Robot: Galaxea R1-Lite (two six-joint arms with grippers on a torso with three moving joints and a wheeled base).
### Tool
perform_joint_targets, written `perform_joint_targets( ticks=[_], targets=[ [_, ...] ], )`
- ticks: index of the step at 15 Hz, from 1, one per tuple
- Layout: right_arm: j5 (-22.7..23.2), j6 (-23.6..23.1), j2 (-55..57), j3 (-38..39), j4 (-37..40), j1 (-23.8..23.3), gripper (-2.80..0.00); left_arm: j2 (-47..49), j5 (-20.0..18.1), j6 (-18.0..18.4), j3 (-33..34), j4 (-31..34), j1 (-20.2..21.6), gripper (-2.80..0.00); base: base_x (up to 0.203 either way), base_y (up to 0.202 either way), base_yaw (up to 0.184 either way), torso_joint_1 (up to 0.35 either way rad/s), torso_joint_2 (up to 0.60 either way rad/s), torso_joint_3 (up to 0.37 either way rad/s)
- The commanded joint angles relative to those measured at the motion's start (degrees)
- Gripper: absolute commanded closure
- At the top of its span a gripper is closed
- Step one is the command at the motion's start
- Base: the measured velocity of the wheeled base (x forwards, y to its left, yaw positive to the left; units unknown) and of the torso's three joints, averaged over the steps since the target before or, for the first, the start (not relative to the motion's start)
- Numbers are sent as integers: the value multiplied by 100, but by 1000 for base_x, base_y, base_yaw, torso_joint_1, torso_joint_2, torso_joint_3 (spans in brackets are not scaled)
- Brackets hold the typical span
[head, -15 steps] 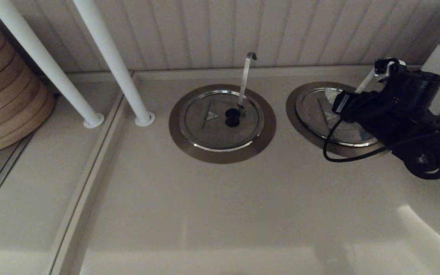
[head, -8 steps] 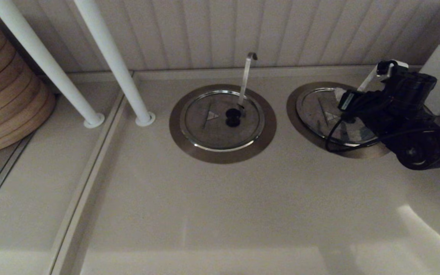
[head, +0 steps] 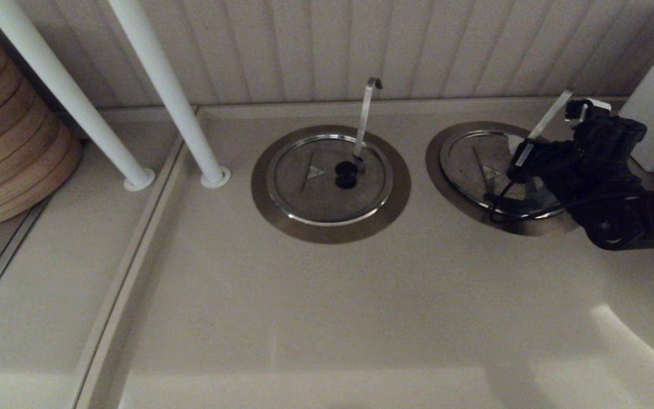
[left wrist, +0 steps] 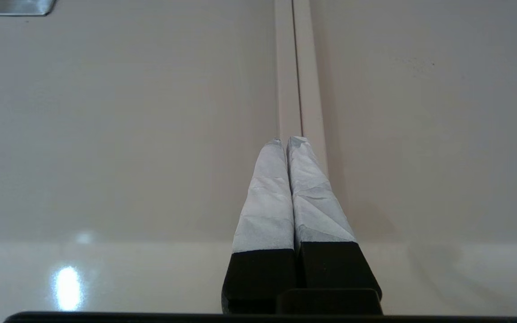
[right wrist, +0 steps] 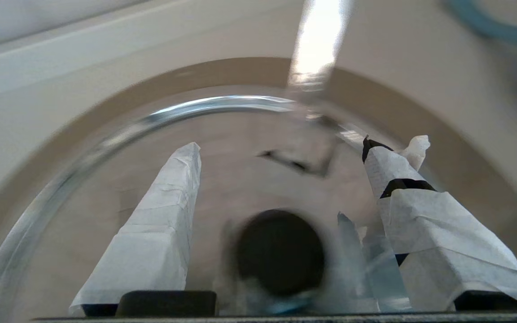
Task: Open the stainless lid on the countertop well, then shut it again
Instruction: Open the lid
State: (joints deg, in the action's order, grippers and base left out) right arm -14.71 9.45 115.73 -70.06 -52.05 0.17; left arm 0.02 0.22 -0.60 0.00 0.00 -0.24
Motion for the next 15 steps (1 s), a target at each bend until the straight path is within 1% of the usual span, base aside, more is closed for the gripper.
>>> perform_joint_targets(
  ticks=[1,11,15],
  targets=[
    [-9,4,100,-8,-33,-17,-280,6,4,-2,0,0,-2,0,0,0,0,0,0,0],
    [30,98,223,115,-42,123,-280,6,4,-2,0,0,-2,0,0,0,0,0,0,0],
    [30,224,240,115,-42,194,-280,6,4,-2,0,0,-2,0,0,0,0,0,0,0]
  ],
)
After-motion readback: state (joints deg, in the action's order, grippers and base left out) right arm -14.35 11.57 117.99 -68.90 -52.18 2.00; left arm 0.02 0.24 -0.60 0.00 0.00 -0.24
